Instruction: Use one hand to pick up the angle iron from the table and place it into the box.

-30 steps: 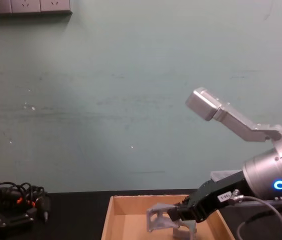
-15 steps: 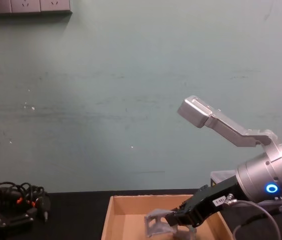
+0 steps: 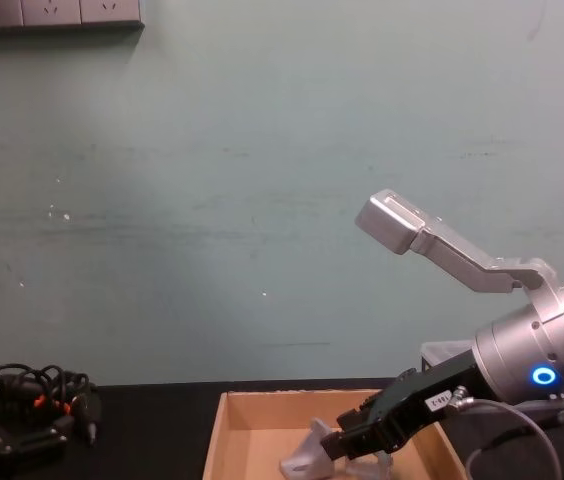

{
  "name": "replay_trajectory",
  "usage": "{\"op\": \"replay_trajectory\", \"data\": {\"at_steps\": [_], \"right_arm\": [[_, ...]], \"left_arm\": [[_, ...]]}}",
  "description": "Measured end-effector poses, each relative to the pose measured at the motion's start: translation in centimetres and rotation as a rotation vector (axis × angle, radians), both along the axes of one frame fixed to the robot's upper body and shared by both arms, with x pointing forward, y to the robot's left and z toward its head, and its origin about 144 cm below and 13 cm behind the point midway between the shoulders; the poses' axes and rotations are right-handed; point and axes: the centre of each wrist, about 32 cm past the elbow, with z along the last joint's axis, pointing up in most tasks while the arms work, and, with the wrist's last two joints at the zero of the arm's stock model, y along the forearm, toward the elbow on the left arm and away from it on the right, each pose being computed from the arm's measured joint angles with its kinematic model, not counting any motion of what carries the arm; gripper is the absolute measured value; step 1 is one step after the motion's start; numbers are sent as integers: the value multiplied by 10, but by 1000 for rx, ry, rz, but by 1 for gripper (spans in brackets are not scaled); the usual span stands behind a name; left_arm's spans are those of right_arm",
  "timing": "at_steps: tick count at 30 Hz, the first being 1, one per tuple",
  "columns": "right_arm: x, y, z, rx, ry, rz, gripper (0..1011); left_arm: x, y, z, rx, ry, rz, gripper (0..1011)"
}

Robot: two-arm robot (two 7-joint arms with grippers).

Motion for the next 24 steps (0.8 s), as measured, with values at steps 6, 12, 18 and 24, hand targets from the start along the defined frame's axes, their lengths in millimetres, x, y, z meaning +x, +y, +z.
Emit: {"op": "replay_trajectory", "data": {"at_steps": [6,12,18,24], "right_arm": [[0,0,0,1,0,-1,521],[0,0,0,1,0,-1,732],[0,0,0,1,0,-1,915],[-3,-2,0,9,-9,2,1004]], "left_arm": [[0,0,0,0,0,0,1011],[0,0,0,0,0,0,1011],[0,0,0,0,0,0,1011],[0,0,0,0,0,0,1011]]}}
